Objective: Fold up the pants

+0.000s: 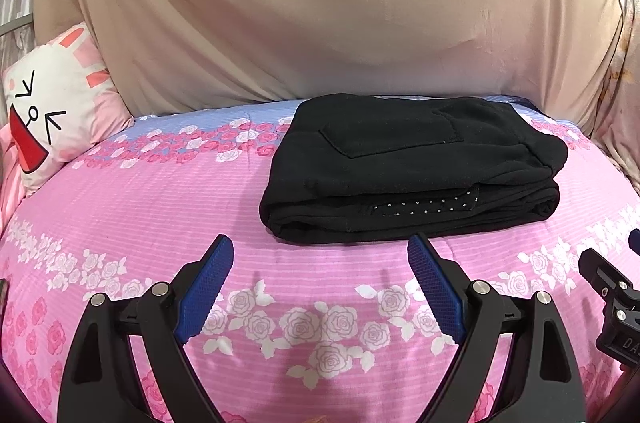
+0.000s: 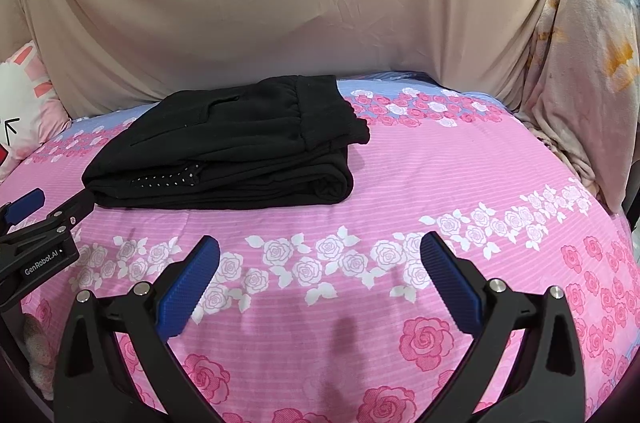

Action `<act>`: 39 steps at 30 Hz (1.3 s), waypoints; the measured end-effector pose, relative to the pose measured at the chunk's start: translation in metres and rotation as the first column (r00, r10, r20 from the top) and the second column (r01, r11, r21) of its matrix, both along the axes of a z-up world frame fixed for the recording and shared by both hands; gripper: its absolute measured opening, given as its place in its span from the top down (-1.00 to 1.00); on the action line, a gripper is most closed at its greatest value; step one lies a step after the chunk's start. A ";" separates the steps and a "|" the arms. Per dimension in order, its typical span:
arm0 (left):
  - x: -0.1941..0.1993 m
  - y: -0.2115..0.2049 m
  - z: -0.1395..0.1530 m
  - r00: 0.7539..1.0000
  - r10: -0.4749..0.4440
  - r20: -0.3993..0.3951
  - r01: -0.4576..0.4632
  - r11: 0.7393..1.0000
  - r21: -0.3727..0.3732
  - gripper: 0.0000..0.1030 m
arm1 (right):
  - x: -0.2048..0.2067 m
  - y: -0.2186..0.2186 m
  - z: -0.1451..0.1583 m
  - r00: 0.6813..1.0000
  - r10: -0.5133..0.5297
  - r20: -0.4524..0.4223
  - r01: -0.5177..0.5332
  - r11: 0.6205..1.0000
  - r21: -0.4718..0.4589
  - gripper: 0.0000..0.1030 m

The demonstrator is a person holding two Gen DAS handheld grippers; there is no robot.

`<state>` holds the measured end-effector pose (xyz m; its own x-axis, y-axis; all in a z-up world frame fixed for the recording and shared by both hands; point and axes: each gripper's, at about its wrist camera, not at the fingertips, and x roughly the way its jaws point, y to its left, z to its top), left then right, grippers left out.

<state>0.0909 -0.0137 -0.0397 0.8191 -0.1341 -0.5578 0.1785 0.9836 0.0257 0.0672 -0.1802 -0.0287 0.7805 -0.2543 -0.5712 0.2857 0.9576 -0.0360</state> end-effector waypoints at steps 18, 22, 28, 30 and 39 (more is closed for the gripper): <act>-0.003 -0.004 0.001 1.000 -0.005 0.004 0.005 1.000 0.008 -0.68 | 0.000 -0.002 -0.001 1.000 0.002 -0.004 -0.002 1.000 0.000 -0.91; -0.003 -0.005 0.001 1.000 -0.009 0.003 0.009 1.000 0.012 -0.68 | 0.000 -0.002 -0.001 1.000 0.002 -0.004 -0.002 1.000 0.000 -0.91; -0.002 -0.005 0.000 1.000 -0.009 -0.001 0.009 1.000 0.015 -0.68 | 0.000 -0.002 -0.001 1.000 0.002 -0.004 -0.002 1.000 0.000 -0.91; -0.002 -0.005 0.000 1.000 -0.009 0.000 0.009 1.000 0.016 -0.68 | 0.000 -0.002 -0.001 1.000 0.002 -0.004 -0.002 1.000 0.000 -0.91; -0.004 -0.005 0.000 1.000 -0.010 0.010 0.009 1.000 0.020 -0.68 | 0.000 -0.002 -0.001 1.000 0.002 -0.004 -0.002 1.000 0.000 -0.91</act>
<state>0.0868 -0.0191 -0.0398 0.8235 -0.1308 -0.5521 0.1876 0.9811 0.0473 0.0671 -0.1823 -0.0298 0.7788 -0.2528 -0.5741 0.2835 0.9582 -0.0374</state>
